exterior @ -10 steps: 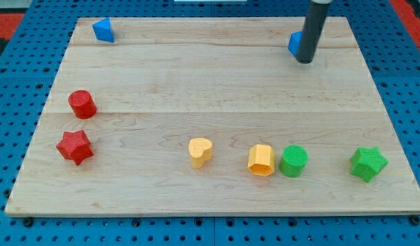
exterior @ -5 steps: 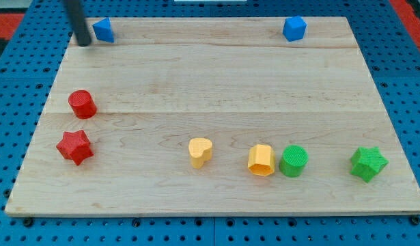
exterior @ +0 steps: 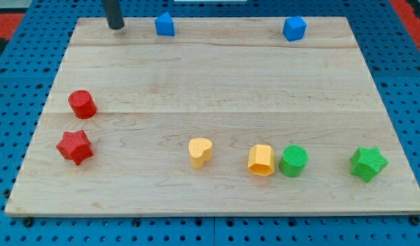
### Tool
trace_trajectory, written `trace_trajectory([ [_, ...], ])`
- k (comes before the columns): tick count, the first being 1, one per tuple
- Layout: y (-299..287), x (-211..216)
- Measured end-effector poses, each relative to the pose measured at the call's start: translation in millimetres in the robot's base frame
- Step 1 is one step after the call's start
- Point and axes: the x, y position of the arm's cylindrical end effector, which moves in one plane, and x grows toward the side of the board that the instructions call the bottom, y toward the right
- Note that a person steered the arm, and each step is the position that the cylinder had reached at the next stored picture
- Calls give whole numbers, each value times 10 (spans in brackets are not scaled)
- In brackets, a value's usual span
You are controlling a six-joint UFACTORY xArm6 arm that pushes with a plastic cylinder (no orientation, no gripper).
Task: Push the blue triangle closer to blue cube
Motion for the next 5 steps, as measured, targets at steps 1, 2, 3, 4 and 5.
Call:
trace_trajectory([
  [1,1014,214],
  [2,2307,538],
  [3,2551,539],
  [4,1757,680],
  [5,2048,142],
])
